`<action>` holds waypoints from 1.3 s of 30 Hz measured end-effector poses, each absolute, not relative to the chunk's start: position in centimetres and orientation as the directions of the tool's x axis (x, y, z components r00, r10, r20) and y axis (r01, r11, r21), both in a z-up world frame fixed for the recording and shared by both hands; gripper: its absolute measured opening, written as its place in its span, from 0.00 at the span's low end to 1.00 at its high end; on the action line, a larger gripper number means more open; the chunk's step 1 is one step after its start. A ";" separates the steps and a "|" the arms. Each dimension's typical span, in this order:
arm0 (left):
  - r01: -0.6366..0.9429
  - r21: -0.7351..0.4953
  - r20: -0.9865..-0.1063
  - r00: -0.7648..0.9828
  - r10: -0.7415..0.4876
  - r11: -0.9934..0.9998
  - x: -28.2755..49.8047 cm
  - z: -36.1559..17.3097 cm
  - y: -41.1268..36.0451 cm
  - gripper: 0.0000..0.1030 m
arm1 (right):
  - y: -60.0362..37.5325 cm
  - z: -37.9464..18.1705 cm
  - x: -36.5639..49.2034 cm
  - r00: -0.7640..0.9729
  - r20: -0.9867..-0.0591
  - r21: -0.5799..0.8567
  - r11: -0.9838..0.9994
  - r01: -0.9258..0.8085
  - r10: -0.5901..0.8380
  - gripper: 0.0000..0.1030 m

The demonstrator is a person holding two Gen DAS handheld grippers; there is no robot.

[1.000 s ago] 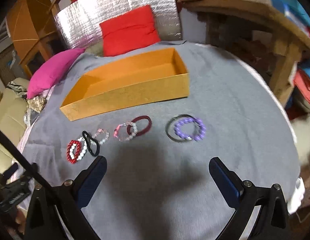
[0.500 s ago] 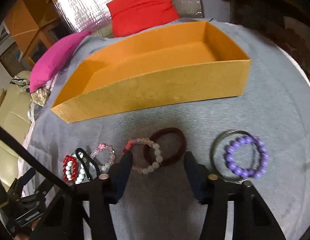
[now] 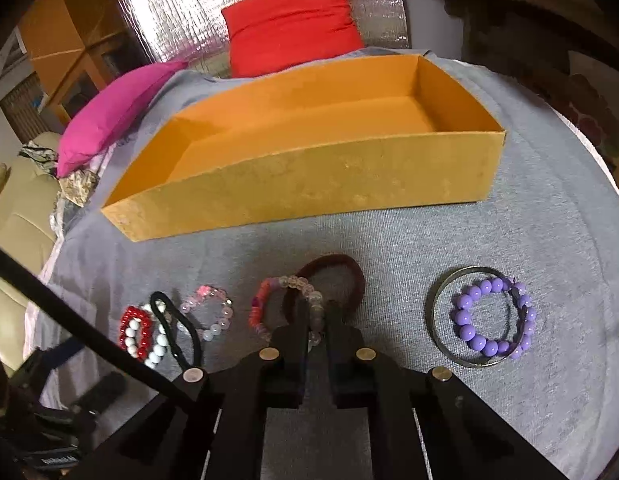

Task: Organize jewelry
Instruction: 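Close the left tool on the red bead bracelet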

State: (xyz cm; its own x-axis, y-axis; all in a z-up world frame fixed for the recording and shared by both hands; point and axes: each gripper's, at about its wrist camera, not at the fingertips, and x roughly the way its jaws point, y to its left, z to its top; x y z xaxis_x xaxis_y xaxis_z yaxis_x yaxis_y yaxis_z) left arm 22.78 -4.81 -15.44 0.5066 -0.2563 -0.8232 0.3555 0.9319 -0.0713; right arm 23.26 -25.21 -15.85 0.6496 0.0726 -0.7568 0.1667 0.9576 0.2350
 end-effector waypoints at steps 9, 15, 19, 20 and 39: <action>0.349 -0.123 -0.825 0.485 -0.291 0.929 24.2 -16.3 -4.4 0.35 | -25.8 -15.4 22.3 0.665 -0.742 0.253 0.953 0.167 0.081 0.08; 0.372 -0.145 -0.797 0.505 -0.331 0.917 24.0 -15.6 -3.7 0.08 | -25.9 -14.4 21.5 0.705 -0.703 0.268 0.953 0.141 0.093 0.08; 0.381 -0.150 -0.784 0.516 -0.344 0.912 23.8 -15.2 -3.1 0.05 | -25.8 -13.9 21.1 0.725 -0.679 0.290 0.949 0.121 0.115 0.08; 0.382 -0.153 -0.778 0.522 -0.350 0.911 23.7 -15.1 -2.6 0.04 | -25.7 -13.7 21.1 0.730 -0.673 0.297 0.948 0.117 0.120 0.08; 0.399 -0.191 -0.781 0.491 -0.385 0.897 24.8 -15.1 -3.8 0.33 | -25.0 -13.6 21.4 0.745 -0.644 0.348 0.934 0.085 0.172 0.08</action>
State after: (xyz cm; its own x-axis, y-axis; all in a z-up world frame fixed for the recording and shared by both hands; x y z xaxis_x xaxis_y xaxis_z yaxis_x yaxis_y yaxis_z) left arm 24.77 -3.84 -15.13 0.4912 -0.3852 -0.7813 0.3990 0.8968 -0.1913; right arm 21.36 -25.05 -13.59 0.7455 0.1722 -0.6439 0.0850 0.9336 0.3481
